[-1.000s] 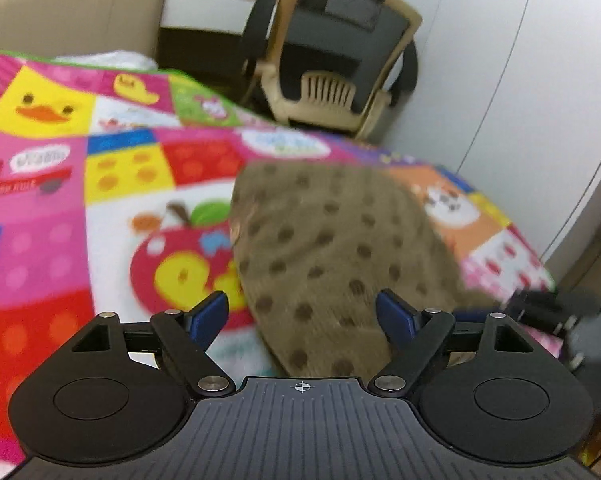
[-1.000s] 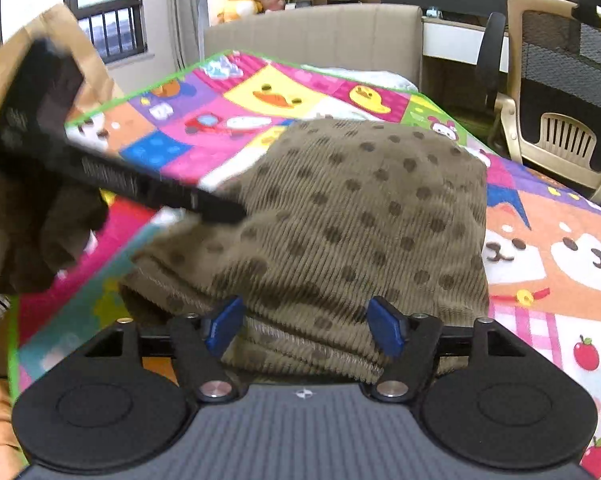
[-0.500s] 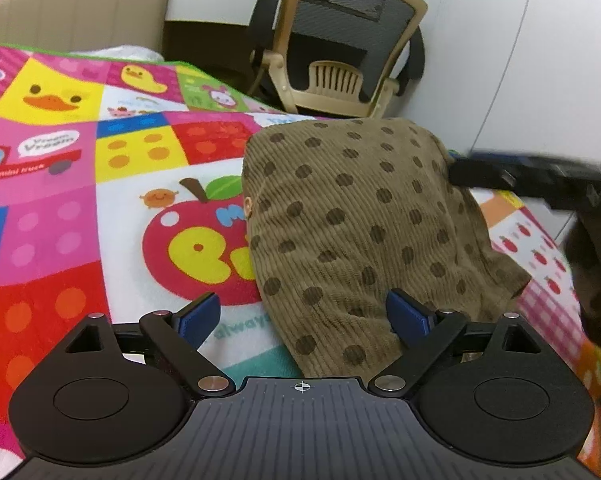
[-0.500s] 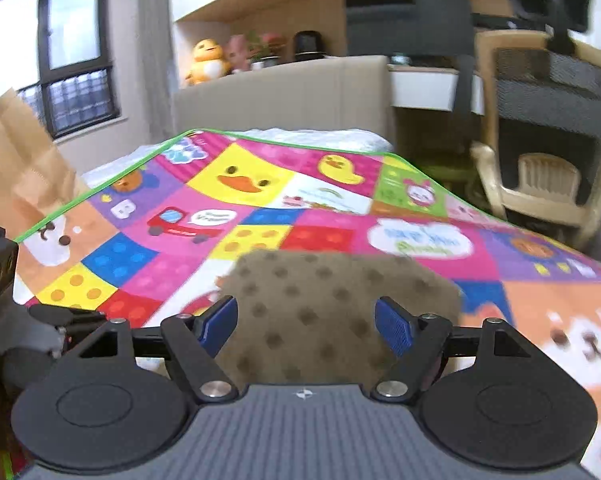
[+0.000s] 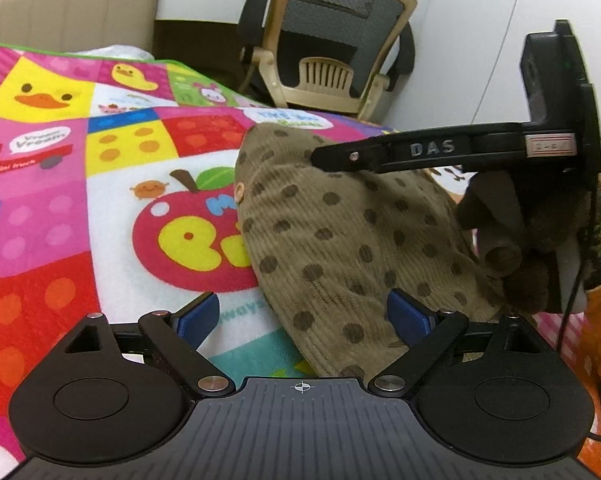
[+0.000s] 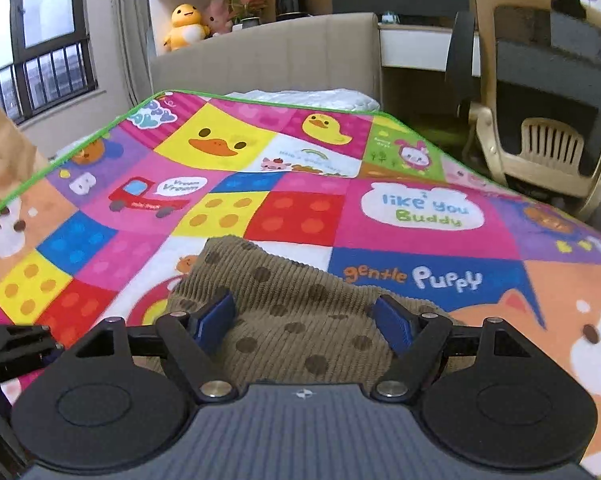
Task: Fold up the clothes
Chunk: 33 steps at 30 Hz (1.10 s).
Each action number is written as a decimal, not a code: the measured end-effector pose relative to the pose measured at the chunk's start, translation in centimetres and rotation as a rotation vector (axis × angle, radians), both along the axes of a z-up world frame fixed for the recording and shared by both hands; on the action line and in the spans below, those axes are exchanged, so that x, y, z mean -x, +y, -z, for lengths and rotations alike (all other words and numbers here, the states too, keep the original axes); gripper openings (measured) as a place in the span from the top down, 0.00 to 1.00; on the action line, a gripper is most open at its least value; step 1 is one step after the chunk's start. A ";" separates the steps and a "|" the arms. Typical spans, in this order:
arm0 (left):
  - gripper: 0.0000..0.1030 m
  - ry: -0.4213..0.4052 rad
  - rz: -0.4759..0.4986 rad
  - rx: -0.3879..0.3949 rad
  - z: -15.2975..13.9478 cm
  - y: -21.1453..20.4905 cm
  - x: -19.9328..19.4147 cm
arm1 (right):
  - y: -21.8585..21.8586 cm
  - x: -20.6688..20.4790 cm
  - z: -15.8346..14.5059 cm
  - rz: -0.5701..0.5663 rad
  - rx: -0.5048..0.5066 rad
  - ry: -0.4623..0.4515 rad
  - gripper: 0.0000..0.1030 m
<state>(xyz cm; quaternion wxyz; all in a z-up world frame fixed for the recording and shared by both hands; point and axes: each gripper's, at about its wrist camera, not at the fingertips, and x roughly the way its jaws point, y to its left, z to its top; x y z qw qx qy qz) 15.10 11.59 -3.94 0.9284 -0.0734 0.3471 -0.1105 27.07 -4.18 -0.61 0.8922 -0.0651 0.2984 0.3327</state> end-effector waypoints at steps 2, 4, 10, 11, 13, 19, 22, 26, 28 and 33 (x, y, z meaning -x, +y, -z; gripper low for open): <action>0.07 0.003 0.000 0.001 0.1 0.0 0.0 | -0.6 0.1 -0.1 0.008 -0.006 0.005 0.25; 0.07 0.005 -0.001 0.001 0.1 0.0 0.0 | -1.2 0.2 -0.1 0.019 -0.013 0.010 0.25; 0.07 0.014 -0.004 -0.010 0.0 -0.3 0.1 | -3.2 0.7 0.2 0.066 -0.062 0.056 0.24; 0.06 0.018 -0.005 -0.010 0.0 -0.4 0.1 | -3.7 0.9 0.1 0.078 -0.085 0.070 0.24; 0.06 0.027 -0.007 -0.010 -0.1 -0.4 0.1 | -4.9 1.8 -0.6 0.077 -0.129 0.066 0.24; 0.08 -0.015 0.003 0.069 -3.1 0.9 -0.6 | -9.8 2.7 -0.8 0.173 -0.177 0.043 0.16; 0.08 -0.038 -0.019 0.138 -4.4 1.6 -2.4 | -11.6 1.8 0.3 0.215 -0.226 0.095 0.16; 0.26 0.006 -0.065 0.175 -3.7 2.2 -5.5 | -11.6 -0.1 2.4 0.190 -0.304 0.191 0.29; 0.27 0.042 -0.077 0.206 -2.9 2.6 -6.8 | -10.6 -0.9 3.2 0.152 -0.331 0.235 0.46; 0.32 0.045 -0.062 0.252 -2.8 3.0 -7.8 | -9.5 0.7 1.1 0.043 -0.394 0.229 0.86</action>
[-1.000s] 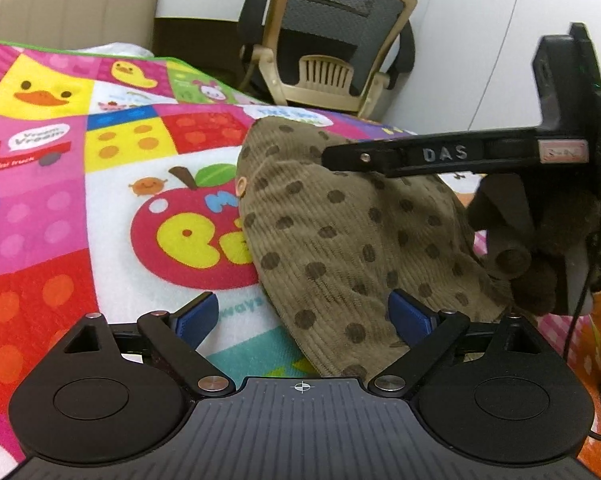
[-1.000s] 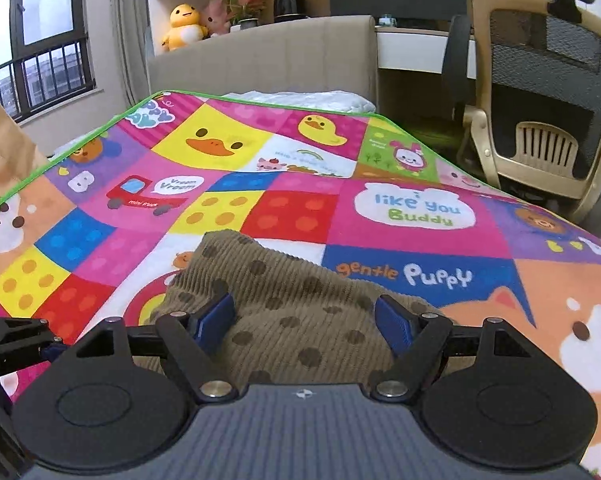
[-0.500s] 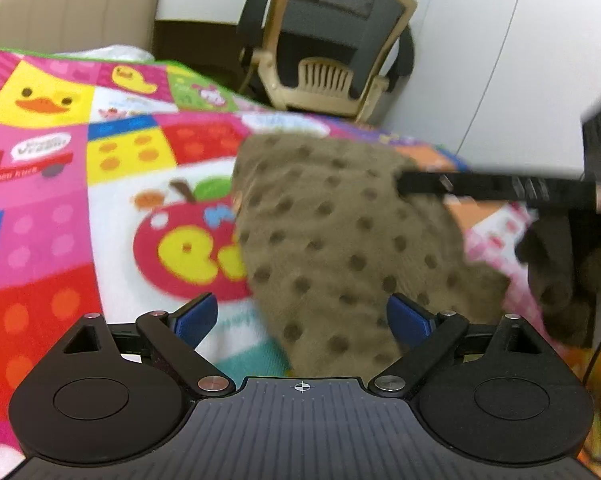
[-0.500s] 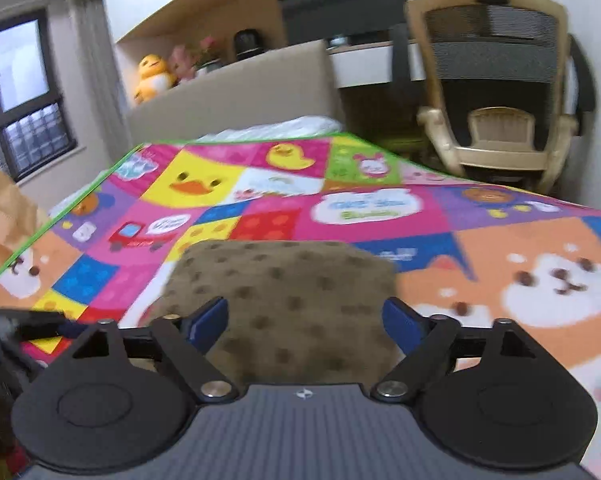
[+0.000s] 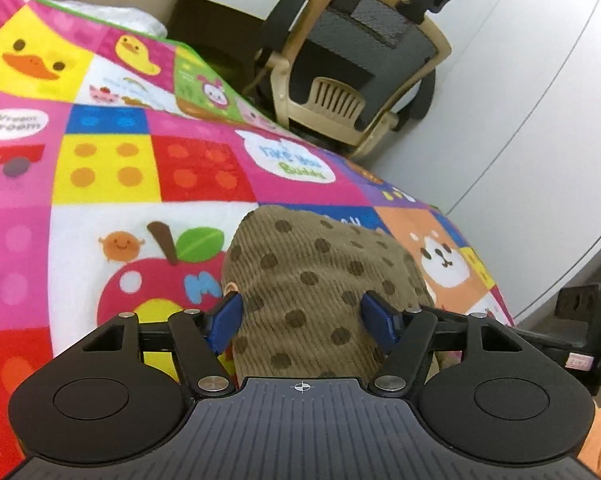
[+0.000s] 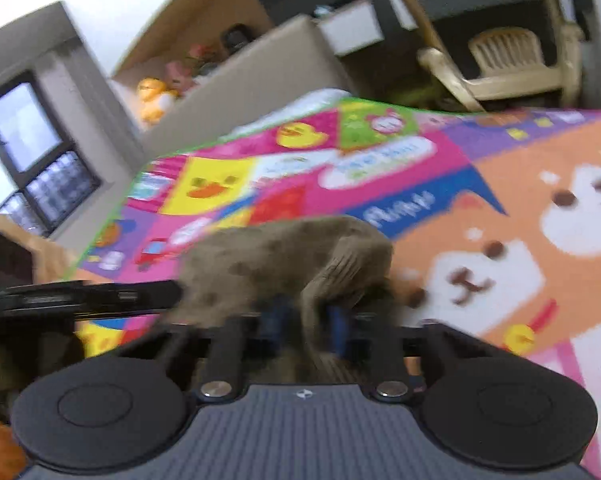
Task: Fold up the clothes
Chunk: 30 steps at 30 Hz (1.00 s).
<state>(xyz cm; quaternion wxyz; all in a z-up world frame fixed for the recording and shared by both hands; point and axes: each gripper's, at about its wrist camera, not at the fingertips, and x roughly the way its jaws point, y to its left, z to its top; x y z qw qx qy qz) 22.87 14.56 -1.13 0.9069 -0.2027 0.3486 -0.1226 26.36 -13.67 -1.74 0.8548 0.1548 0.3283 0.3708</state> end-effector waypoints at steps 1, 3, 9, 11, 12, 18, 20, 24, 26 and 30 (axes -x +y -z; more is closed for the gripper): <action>0.33 -0.005 0.006 0.006 -0.1 0.1 0.0 | -0.2 0.9 -0.8 -0.017 -0.011 -0.009 0.86; 0.36 -0.017 0.014 0.015 -0.3 0.4 0.0 | -0.6 2.5 -1.6 -0.040 0.003 -0.006 0.87; 0.40 -0.031 -0.037 -0.010 -0.6 1.4 -0.2 | -1.1 4.9 0.7 0.016 0.185 0.001 0.86; 0.38 -0.034 -0.036 -0.018 -0.7 1.4 0.1 | -1.7 5.3 0.9 0.057 0.216 -0.045 0.76; 0.37 -0.036 -0.033 -0.020 -0.8 1.4 0.3 | -2.2 5.5 0.9 0.071 0.206 -0.063 0.61; 0.24 -0.033 0.032 -0.021 -0.5 0.6 2.1 | -1.6 6.0 2.0 0.012 0.208 -0.087 0.74; 0.22 -0.018 0.039 -0.020 0.0 0.2 2.4 | -0.9 7.0 1.2 -0.020 0.165 -0.090 0.91; 0.22 -0.029 0.025 -0.025 -0.2 0.4 2.7 | -1.4 8.9 -1.4 -0.056 0.014 -0.067 0.93; 0.22 -0.065 0.016 -0.036 -1.3 0.6 2.8 | -2.0 9.3 -1.6 -0.058 0.007 -0.038 0.93; 0.21 -0.173 0.019 -0.002 -4.0 1.0 3.0 | -2.8 9.4 1.1 0.006 0.118 0.039 0.94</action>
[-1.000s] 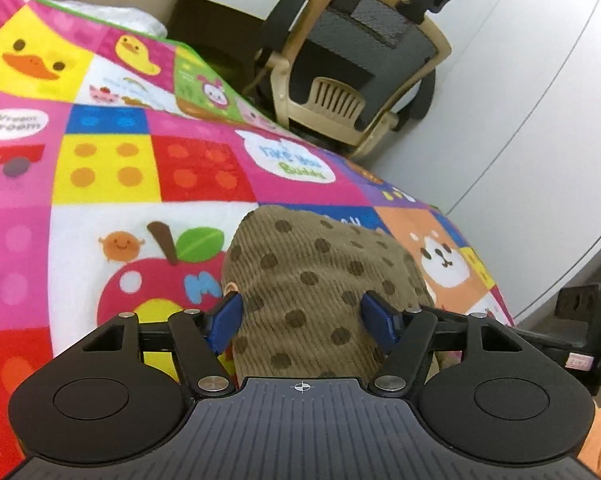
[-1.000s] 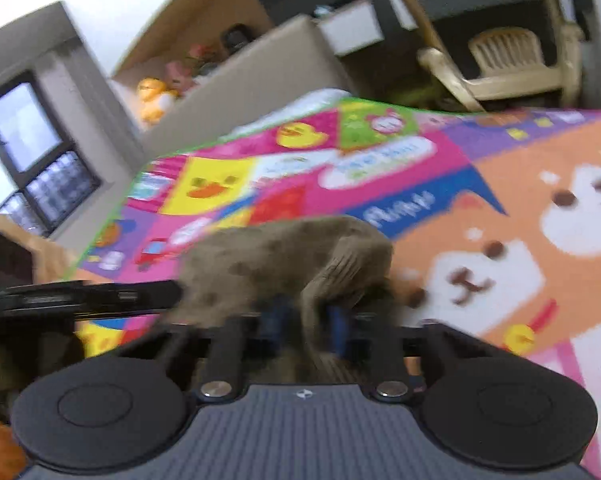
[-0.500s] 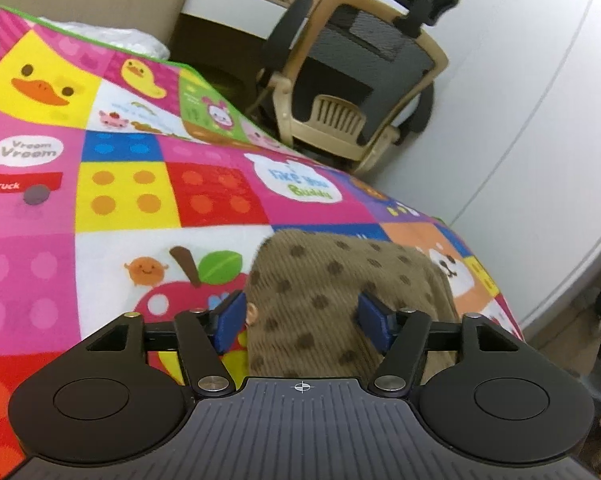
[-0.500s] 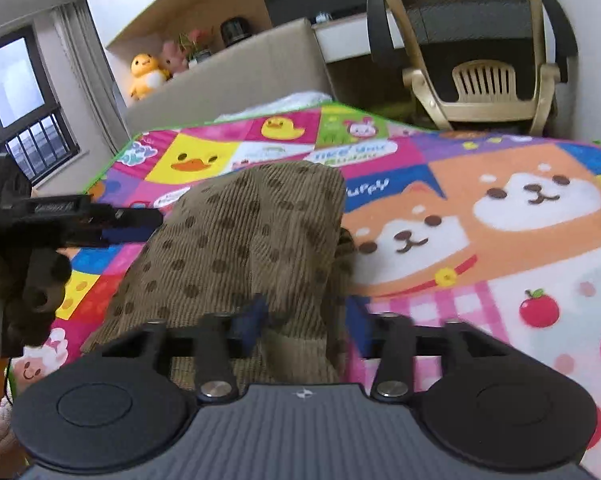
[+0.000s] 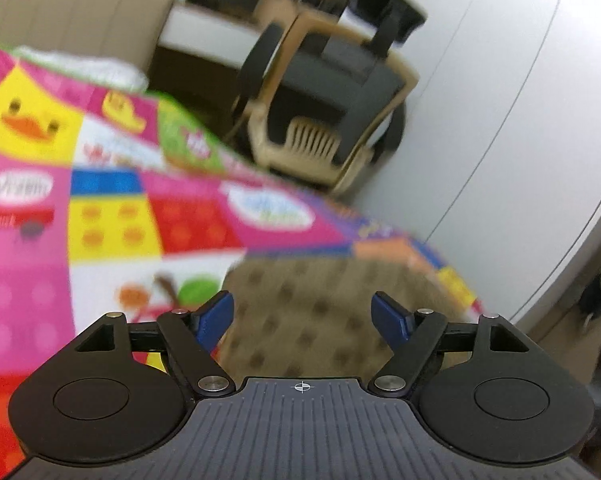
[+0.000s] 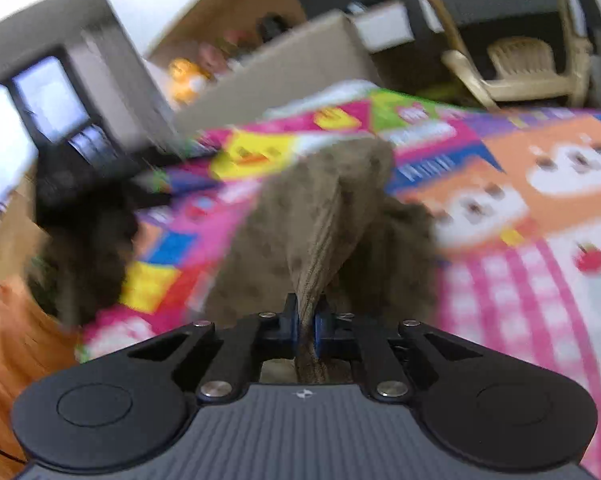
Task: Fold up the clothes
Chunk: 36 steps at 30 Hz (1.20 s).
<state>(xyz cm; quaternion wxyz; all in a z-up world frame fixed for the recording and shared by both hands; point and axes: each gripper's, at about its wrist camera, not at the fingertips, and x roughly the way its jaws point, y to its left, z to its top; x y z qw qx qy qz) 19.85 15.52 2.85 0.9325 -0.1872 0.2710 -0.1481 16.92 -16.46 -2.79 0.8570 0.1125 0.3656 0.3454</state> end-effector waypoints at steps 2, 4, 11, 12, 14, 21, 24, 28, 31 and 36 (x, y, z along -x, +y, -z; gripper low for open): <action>0.21 -0.022 0.036 0.025 -0.4 -0.6 -0.3 | -0.5 -0.3 1.5 0.027 0.009 0.047 0.94; 0.22 -0.005 0.096 0.030 0.0 -2.0 -0.9 | -0.4 -0.3 1.4 0.019 0.020 0.028 0.93; 0.20 0.087 0.182 -0.104 3.4 -6.0 -3.7 | -0.6 -0.3 -1.8 -0.033 0.072 -0.137 0.58; 0.20 0.086 0.186 -0.115 3.5 -6.2 -3.7 | -1.0 -0.5 -2.6 -0.029 0.059 -0.157 0.56; 0.17 0.076 0.196 -0.164 3.4 -6.8 -3.4 | -1.6 -1.5 -3.8 -0.004 0.039 -0.197 0.55; 0.13 0.030 0.214 -0.269 3.9 -8.4 -2.4 | 1.2 -9.5 -5.7 0.037 -0.020 -0.193 0.55; 0.13 0.028 0.219 -0.280 3.9 -8.4 -2.3 | 4.0 -12.8 -4.0 -0.016 0.015 -0.127 0.55; 0.13 0.020 0.224 -0.286 3.9 -8.4 -2.1 | 6.8 -13.5 -0.8 -0.033 0.167 -0.121 0.54; 0.13 0.010 0.227 -0.280 4.0 -8.2 -2.0 | 7.0 -12.7 -0.8 -0.030 0.198 -0.143 0.53; 0.12 0.006 0.221 -0.246 3.0 -7.6 -1.0 | 6.1 -10.8 -0.8 -0.013 0.251 -0.164 0.42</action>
